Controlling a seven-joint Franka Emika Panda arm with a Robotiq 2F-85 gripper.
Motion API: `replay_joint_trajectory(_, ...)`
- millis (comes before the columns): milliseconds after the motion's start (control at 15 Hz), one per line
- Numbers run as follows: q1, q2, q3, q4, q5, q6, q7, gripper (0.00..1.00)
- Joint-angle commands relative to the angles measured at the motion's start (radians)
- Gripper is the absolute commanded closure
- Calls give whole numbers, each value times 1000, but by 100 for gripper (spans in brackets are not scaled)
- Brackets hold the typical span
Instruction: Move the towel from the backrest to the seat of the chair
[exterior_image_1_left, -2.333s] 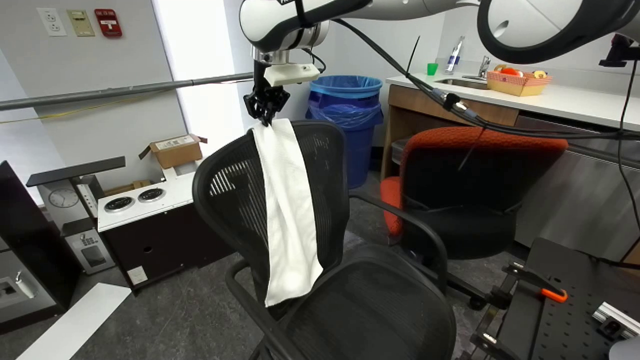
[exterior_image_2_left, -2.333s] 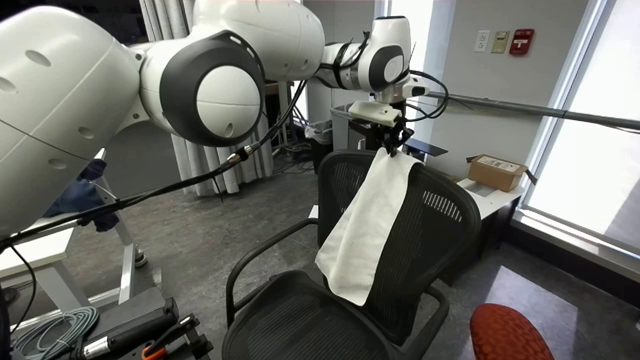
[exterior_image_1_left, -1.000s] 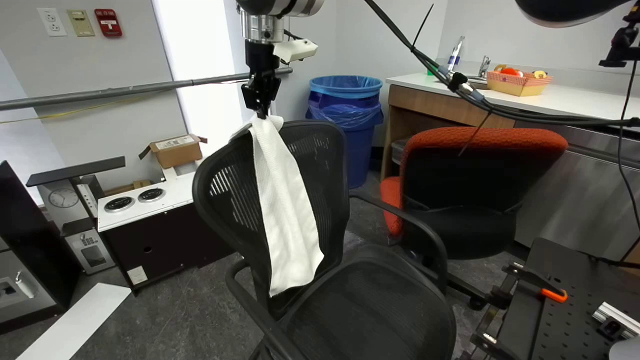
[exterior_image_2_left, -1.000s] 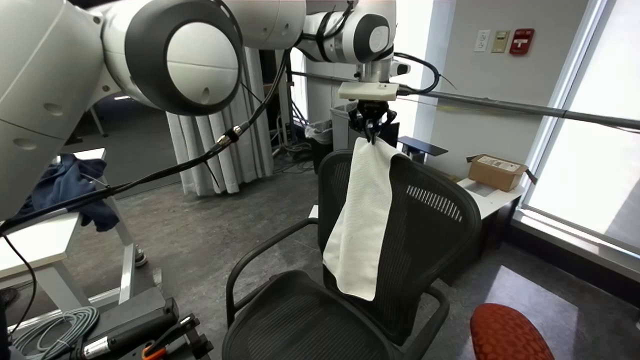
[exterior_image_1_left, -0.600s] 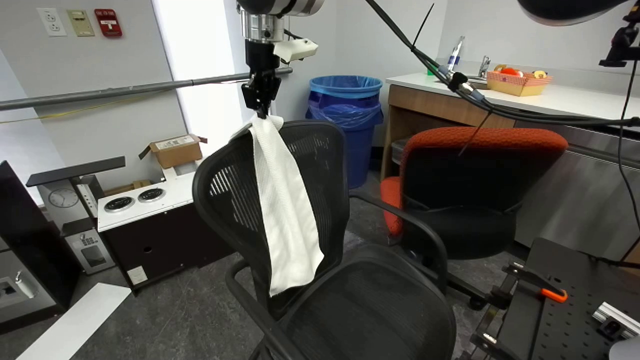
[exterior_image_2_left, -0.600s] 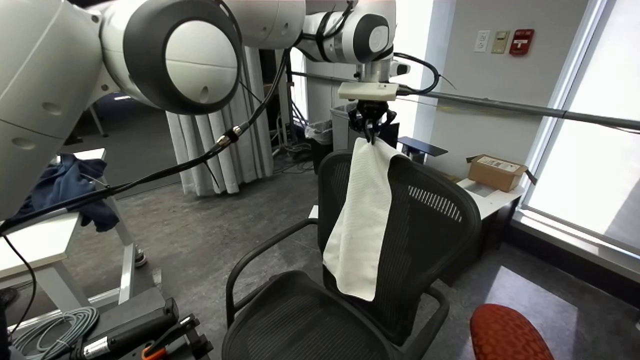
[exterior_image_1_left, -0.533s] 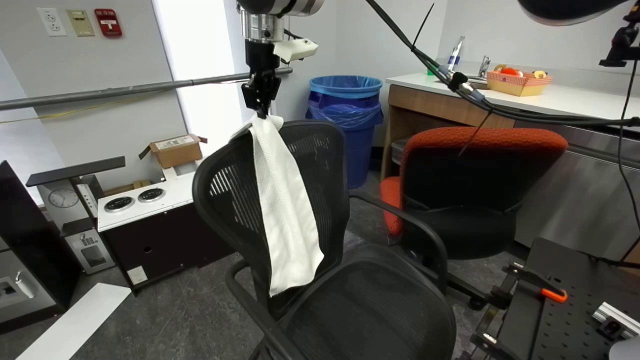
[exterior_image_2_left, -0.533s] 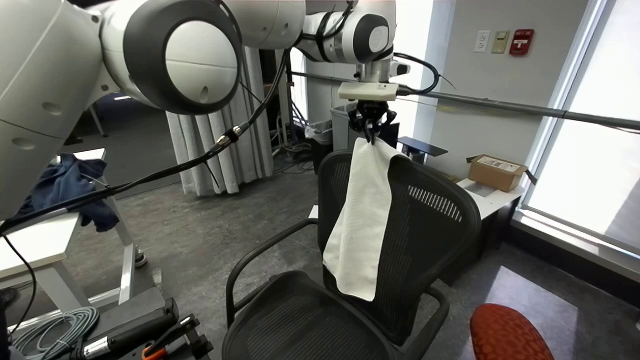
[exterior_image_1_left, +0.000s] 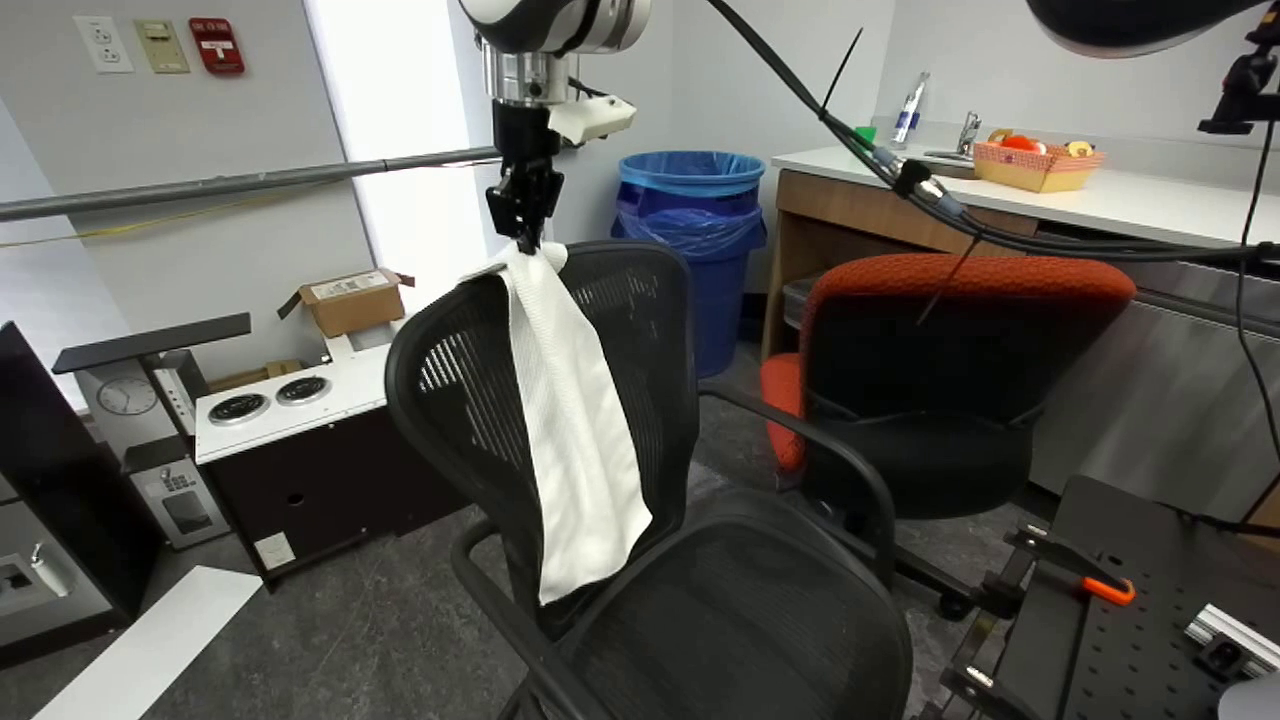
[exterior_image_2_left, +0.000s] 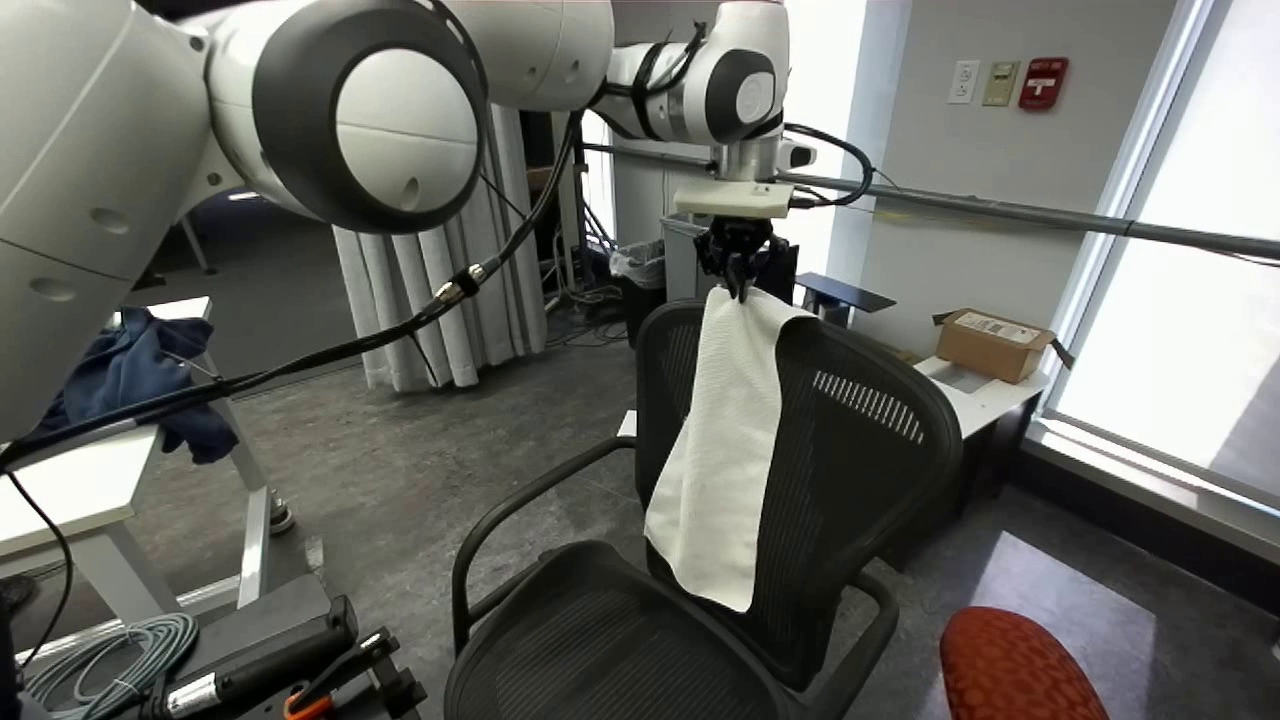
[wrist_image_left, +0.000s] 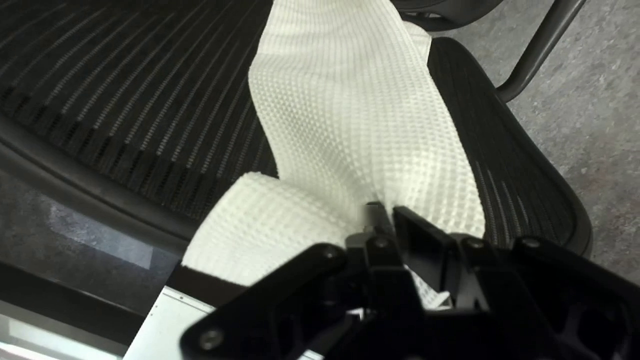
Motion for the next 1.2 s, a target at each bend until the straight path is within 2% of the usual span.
replay_joint_trajectory(0,-1,-11,15,-134,11,61,-21,97)
replay_joint_trajectory(67,-1,-10,21,-170,12,61,-24,97)
replay_joint_trajectory(200,-20,-53,34,-317,17,81,-57,97)
replay_joint_trajectory(400,-23,-57,21,-462,-6,111,-68,97)
replay_joint_trajectory(667,-36,-62,10,-591,-20,165,-63,97)
replay_joint_trajectory(733,-25,1,12,-484,-15,128,-43,90)
replay_joint_trajectory(1067,-32,-22,12,-542,-15,151,-44,90)
replay_joint_trajectory(1133,-32,-24,12,-543,-15,151,-44,97)
